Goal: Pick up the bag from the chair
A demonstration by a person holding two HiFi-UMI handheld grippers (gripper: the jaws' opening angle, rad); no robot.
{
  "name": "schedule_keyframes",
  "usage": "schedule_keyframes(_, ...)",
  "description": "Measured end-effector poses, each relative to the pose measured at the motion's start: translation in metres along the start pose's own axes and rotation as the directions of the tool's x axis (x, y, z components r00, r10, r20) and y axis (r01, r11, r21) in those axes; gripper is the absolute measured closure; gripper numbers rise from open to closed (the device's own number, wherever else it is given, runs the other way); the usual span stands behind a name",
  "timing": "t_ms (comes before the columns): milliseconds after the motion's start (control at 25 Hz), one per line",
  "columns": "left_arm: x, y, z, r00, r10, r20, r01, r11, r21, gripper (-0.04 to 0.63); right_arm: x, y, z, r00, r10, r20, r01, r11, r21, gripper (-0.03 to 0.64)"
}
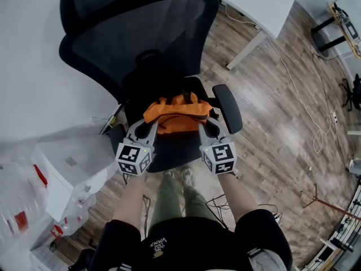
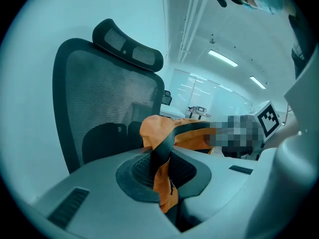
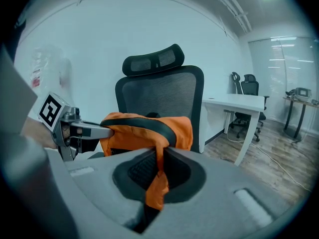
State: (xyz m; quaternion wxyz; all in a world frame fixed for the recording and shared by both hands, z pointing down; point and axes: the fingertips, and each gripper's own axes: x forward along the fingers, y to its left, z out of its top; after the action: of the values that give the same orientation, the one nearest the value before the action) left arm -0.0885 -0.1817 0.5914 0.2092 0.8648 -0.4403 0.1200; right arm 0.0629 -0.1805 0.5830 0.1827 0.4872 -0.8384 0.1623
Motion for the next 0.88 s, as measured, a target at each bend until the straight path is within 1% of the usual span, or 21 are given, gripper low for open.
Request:
schedule_keyframes(520,-0.030,-0.024,0.045,0.999,-0.010,0.052,0.007,0.998,0.058,0.558,-0.041,0.011,0.040,0.998,-0.019,0.061,0.020,1.000,-0.005,0.607)
schedule_keyframes(880,-0.053,-0.047,0.087,0.994,-0.021,0.111,0.010,0.994,0.105,0.558,-0.078,0.016,0.077,0.993,-0.019,0.115,0.023,0.999,-0.032,0.607)
